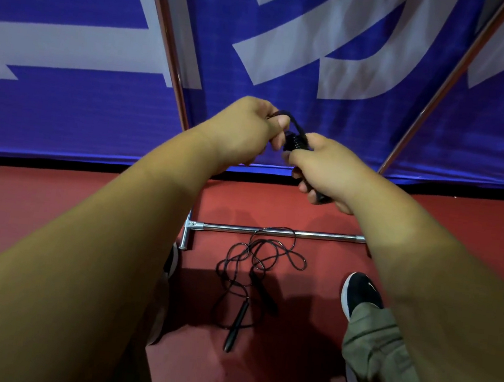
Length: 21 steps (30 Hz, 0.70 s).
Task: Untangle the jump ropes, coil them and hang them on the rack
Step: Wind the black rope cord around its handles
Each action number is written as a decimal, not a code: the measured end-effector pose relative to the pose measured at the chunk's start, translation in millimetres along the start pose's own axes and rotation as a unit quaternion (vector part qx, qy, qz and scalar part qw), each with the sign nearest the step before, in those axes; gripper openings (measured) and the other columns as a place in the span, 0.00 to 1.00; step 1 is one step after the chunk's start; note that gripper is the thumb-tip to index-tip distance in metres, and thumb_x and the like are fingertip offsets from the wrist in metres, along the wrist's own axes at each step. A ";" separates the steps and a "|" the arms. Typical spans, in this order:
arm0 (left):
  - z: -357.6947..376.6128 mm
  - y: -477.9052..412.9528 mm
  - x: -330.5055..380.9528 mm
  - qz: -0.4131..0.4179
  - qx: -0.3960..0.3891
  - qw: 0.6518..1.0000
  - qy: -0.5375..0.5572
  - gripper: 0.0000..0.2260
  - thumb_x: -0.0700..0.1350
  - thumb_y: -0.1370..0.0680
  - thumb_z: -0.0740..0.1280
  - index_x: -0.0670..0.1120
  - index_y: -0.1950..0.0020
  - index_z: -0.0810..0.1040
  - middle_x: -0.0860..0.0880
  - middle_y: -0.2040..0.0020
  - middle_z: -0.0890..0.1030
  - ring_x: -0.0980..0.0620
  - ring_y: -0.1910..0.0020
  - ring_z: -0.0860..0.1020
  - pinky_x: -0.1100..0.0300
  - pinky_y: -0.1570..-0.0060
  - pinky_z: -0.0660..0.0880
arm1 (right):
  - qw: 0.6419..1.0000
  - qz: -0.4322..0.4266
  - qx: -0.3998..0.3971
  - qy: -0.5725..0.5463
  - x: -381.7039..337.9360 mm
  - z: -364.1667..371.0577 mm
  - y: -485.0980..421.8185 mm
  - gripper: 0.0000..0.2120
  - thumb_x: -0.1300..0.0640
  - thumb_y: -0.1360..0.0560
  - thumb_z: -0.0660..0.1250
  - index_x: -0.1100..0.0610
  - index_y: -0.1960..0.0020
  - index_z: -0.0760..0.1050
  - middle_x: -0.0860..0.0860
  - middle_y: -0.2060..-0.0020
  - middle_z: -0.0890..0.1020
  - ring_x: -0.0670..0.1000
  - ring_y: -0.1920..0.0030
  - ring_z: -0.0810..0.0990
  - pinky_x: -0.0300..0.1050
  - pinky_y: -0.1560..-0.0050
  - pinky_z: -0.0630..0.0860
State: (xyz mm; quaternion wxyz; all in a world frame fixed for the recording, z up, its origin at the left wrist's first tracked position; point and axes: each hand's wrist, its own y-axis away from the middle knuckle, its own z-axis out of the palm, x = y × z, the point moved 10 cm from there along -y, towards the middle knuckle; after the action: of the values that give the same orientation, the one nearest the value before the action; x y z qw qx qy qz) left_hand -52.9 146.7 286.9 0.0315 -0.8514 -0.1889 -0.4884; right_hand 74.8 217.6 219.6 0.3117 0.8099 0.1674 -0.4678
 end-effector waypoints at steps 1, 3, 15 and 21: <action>0.2 1.0 2.4 -0.006 0.006 1.000 0.021 0.20 0.54 0.13 0.60 0.38 0.48 0.80 0.49 0.65 0.78 0.51 0.70 0.68 0.60 0.72 0.67 | 1.000 -0.004 -0.003 0.001 -1.1 0.8 -0.2 0.08 0.51 0.19 0.68 0.49 0.41 0.78 0.54 0.57 0.79 0.50 0.69 0.76 0.42 0.72 0.70; 1.4 2.8 4.8 -0.027 0.012 0.997 0.077 0.26 0.62 0.13 0.56 0.42 0.52 0.80 0.54 0.71 0.73 0.52 0.73 0.66 0.61 0.73 0.65 | 1.000 -0.018 0.001 0.016 -4.7 1.2 0.4 0.08 0.50 0.18 0.68 0.50 0.41 0.78 0.56 0.57 0.81 0.51 0.69 0.77 0.43 0.73 0.71; 18.6 7.2 -2.0 -0.060 -0.059 0.969 0.231 0.05 0.44 0.13 0.64 0.43 0.45 0.74 0.42 0.52 0.88 0.51 0.66 0.81 0.53 0.59 0.84 | 0.992 -0.022 0.025 0.124 -10.1 -8.9 4.8 0.10 0.48 0.24 0.64 0.49 0.46 0.78 0.54 0.57 0.87 0.58 0.55 0.89 0.58 0.56 0.85; 2.8 1.6 -3.8 -0.011 -0.059 0.994 0.091 0.05 0.45 0.17 0.70 0.45 0.49 0.77 0.45 0.54 0.88 0.53 0.69 0.71 0.61 0.72 0.65 | 0.997 0.023 0.015 -0.074 -1.4 -10.5 5.6 0.07 0.50 0.16 0.68 0.53 0.42 0.78 0.51 0.55 0.82 0.48 0.64 0.81 0.47 0.66 0.81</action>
State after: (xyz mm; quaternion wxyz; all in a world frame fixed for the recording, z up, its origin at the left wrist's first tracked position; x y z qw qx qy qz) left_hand -51.8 144.8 282.4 -0.0071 -0.8014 -0.1653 -0.5748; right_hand 84.1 220.3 226.6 0.3216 0.7814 0.1187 -0.5215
